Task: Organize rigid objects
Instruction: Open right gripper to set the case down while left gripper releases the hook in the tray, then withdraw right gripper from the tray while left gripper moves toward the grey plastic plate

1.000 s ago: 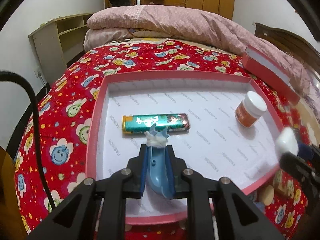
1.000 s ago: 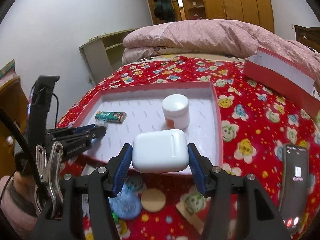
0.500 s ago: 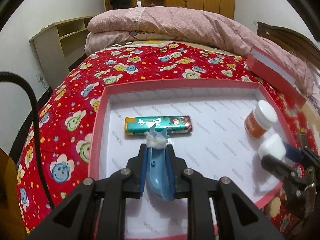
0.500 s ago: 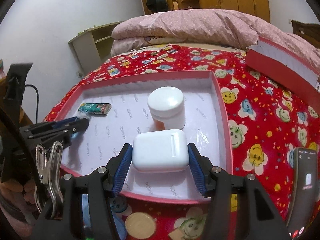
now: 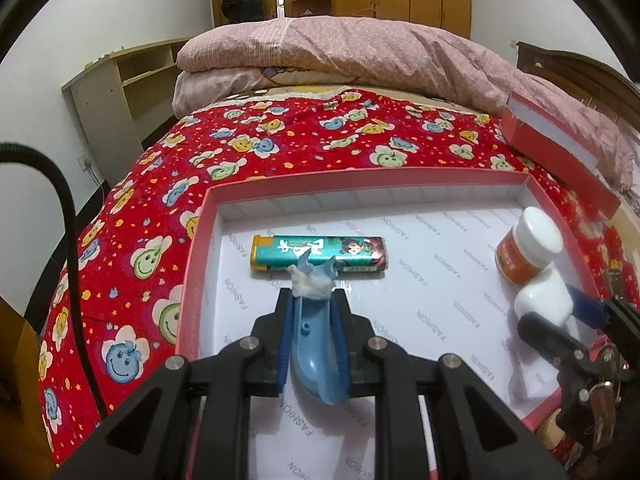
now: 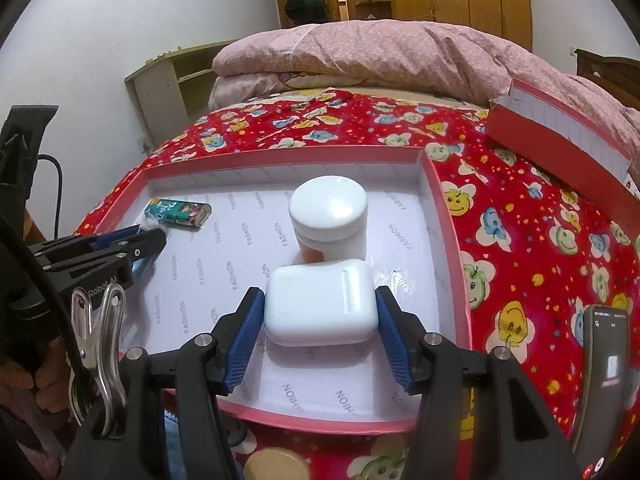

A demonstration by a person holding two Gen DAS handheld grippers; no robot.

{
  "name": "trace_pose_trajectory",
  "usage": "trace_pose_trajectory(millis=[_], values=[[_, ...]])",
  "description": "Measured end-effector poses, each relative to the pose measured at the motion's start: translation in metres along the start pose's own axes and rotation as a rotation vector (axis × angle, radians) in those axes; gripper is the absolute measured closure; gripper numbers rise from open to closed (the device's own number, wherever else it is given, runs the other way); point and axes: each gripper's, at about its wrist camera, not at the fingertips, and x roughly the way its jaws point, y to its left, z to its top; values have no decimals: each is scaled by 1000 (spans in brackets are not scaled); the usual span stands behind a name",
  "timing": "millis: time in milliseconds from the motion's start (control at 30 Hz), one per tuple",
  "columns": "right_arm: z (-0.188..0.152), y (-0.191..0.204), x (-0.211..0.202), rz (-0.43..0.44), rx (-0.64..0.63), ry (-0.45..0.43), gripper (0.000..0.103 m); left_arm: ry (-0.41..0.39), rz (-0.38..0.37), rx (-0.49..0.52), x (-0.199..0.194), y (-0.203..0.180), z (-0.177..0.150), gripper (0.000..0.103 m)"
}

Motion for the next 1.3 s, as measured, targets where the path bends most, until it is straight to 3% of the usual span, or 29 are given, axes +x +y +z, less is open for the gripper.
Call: trace_pose_trajectory(millis=[167, 333, 400, 600, 1300], values=[[-1, 0, 0, 3, -7, -18, 45, -11, 32, 24, 0, -5, 1, 83], [-1, -3, -4, 36, 9, -37, 43, -15, 6, 0, -6, -6, 0, 55], [-1, -5, -5, 44, 20, -49, 34, -17, 5, 0, -11, -7, 0, 47], [-2, -6, -16, 73, 18, -58, 32, -48, 25, -3, -36, -5, -3, 39], [-28, 13, -64, 127, -53, -48, 32, -8, -1, -42, -86, 4, -44, 39]])
